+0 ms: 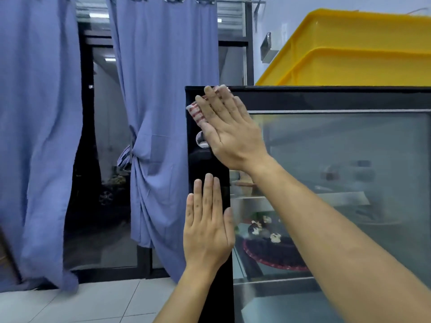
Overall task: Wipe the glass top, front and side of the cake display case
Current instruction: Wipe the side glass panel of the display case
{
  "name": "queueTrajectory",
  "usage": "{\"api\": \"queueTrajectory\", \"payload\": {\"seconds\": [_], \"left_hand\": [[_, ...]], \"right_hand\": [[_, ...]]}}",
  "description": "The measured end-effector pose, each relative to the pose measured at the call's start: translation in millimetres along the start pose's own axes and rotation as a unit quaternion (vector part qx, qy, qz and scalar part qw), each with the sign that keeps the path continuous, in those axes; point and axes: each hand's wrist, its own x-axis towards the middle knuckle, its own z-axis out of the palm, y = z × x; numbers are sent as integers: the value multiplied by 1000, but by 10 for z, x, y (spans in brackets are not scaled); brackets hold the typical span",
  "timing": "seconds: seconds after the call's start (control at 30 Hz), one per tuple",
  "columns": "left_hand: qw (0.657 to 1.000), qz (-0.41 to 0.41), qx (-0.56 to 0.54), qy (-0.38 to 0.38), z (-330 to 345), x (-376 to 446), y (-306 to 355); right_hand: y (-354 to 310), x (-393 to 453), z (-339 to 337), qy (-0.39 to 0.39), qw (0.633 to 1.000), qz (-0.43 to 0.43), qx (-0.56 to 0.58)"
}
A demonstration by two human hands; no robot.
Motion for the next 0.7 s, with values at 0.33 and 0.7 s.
{"api": "queueTrajectory", "payload": {"seconds": [0.33, 0.7], "left_hand": [[1000, -5, 1, -7, 15, -9, -9], [1000, -4, 2, -5, 19, -18, -4]], "right_hand": [[-291, -99, -5, 19, 999, -17, 43], [-230, 48, -53, -3, 998, -62, 13]]}}
